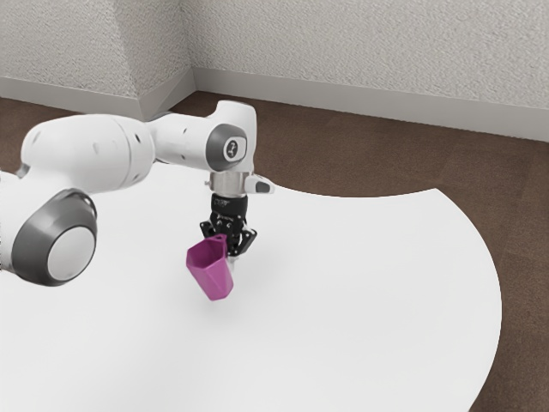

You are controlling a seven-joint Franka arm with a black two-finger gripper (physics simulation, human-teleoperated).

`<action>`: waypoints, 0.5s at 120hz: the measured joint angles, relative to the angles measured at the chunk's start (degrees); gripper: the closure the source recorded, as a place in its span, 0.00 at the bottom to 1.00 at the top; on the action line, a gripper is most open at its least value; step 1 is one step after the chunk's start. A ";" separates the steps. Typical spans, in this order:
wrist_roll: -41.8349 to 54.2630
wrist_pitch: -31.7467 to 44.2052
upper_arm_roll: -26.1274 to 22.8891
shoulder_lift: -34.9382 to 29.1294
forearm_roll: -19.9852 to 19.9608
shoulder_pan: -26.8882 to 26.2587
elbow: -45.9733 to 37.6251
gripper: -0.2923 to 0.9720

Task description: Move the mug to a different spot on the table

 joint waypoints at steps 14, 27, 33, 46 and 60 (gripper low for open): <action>-0.04 -0.02 0.10 1.32 0.04 0.20 1.25 0.85; -0.05 -0.05 0.04 2.12 -0.23 0.15 1.90 0.75; -0.05 -0.04 0.02 2.22 -0.53 0.13 1.94 0.66; -0.05 0.02 -0.43 2.02 -1.00 0.08 2.00 0.49; -0.04 0.13 -0.86 1.46 -1.25 -0.13 2.05 0.38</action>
